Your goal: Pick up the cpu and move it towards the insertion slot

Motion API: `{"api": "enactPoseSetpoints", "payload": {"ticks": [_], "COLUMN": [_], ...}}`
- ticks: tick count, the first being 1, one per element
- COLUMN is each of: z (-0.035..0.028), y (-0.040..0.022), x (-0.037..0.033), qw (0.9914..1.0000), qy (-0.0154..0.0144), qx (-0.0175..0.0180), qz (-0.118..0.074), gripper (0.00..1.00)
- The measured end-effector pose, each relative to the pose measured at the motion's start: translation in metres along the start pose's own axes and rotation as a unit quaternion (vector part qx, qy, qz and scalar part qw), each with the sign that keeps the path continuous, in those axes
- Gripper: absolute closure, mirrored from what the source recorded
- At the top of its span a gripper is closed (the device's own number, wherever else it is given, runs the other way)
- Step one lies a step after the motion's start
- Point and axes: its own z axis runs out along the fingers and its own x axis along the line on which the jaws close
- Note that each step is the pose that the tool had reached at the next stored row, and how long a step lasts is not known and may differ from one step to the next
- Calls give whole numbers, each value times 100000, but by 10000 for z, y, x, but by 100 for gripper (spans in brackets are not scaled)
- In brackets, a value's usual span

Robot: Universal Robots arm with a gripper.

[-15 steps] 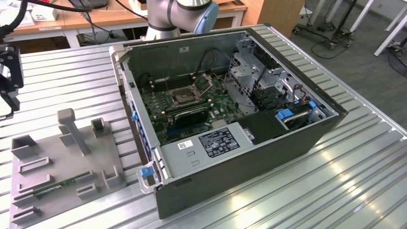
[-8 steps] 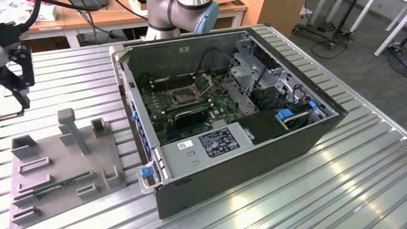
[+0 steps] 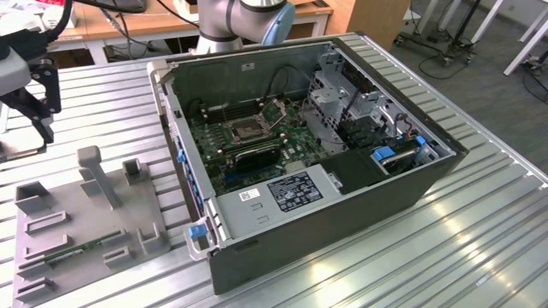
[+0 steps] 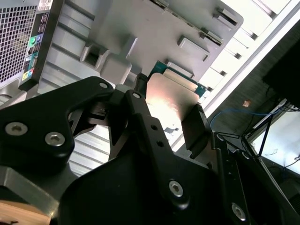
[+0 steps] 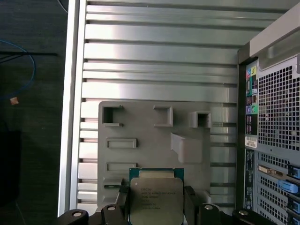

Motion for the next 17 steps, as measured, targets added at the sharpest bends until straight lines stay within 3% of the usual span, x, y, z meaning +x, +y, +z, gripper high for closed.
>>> {"api": "enactPoseSetpoints", "payload": {"ticks": [8, 17], "z": [0, 0], "y": [-2, -2], "x": [-119, -125], "qw": [100000, 100000], "qy": [-2, -2], "qx": [1, 0], "qz": [-1, 1], "gripper": [45, 45]}}
